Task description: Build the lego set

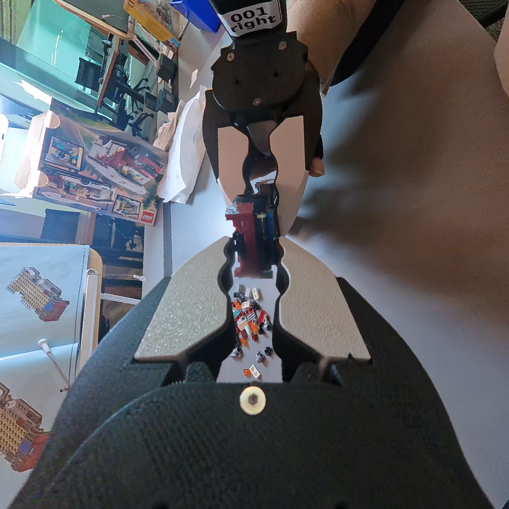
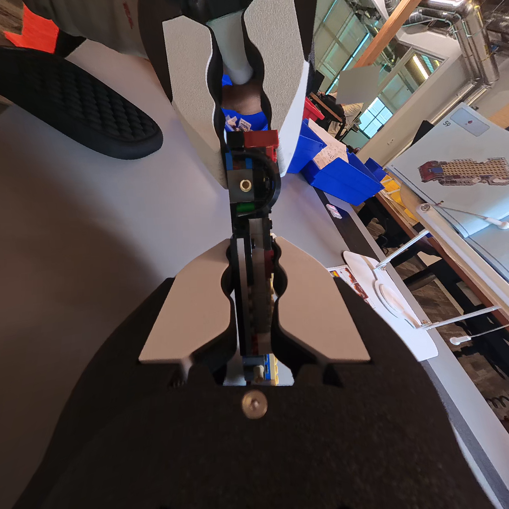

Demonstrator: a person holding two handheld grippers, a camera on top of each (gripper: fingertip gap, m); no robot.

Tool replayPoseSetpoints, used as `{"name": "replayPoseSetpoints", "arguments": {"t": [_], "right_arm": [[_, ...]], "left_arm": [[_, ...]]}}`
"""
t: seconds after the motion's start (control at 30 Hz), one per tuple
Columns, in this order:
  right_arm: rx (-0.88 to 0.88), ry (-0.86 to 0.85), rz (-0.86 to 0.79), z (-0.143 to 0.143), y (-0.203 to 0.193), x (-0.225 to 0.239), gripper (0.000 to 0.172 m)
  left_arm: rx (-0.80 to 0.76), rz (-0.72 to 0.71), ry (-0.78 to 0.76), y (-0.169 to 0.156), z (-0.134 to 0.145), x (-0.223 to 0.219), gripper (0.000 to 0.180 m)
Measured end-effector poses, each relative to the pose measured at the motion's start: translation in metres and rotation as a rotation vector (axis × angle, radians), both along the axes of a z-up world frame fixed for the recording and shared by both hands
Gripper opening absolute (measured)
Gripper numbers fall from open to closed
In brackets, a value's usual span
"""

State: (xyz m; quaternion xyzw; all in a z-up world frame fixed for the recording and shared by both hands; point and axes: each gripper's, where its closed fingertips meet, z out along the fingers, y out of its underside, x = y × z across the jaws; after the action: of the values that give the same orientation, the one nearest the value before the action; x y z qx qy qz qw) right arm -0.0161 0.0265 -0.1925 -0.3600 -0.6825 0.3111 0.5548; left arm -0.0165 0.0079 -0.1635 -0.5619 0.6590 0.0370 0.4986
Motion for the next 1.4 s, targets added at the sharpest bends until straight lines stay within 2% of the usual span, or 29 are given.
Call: {"name": "replayPoseSetpoints", "arguments": {"t": [0.4,0.57,0.63,0.7,0.77,0.87,1.13,1.27,1.3,1.33,1.4], "right_arm": [[0.032,-0.012,-0.002,-0.001,-0.003,-0.001,0.023],[0.020,-0.017,-0.031,0.001,0.003,-0.002,0.023],[0.030,-0.024,-0.052,0.000,0.006,-0.001,0.023],[0.042,-0.028,-0.058,0.000,0.007,-0.001,0.023],[0.039,-0.032,-0.055,-0.001,0.007,-0.002,0.023],[0.051,-0.041,-0.055,-0.003,0.005,-0.004,0.023],[0.091,-0.051,-0.070,-0.005,0.004,-0.004,0.023],[0.081,-0.057,-0.118,-0.003,0.011,-0.005,0.023],[0.091,-0.062,-0.133,-0.004,0.013,-0.004,0.023],[0.108,-0.068,-0.154,-0.004,0.017,-0.003,0.023],[0.152,-0.084,-0.205,-0.006,0.025,-0.002,0.023]], "left_arm": [[-0.014,-0.037,0.028,-0.004,-0.002,-0.001,0.026],[-0.028,0.001,-0.063,0.003,0.000,-0.004,0.026],[0.013,0.028,-0.102,0.007,0.004,-0.010,0.039],[0.000,0.037,-0.137,0.005,0.004,-0.012,0.039],[0.010,0.038,-0.129,0.004,0.001,-0.011,0.038],[0.028,0.020,-0.119,0.002,0.000,-0.005,0.026],[-0.001,-0.013,-0.099,0.000,-0.001,-0.004,0.025],[-0.028,0.046,-0.213,0.010,0.000,-0.010,0.029],[-0.056,0.084,-0.273,0.012,0.001,-0.013,0.045],[-0.136,0.120,-0.348,0.013,0.000,-0.017,0.056],[-0.357,0.208,-0.574,0.015,0.000,-0.024,0.063]]}}
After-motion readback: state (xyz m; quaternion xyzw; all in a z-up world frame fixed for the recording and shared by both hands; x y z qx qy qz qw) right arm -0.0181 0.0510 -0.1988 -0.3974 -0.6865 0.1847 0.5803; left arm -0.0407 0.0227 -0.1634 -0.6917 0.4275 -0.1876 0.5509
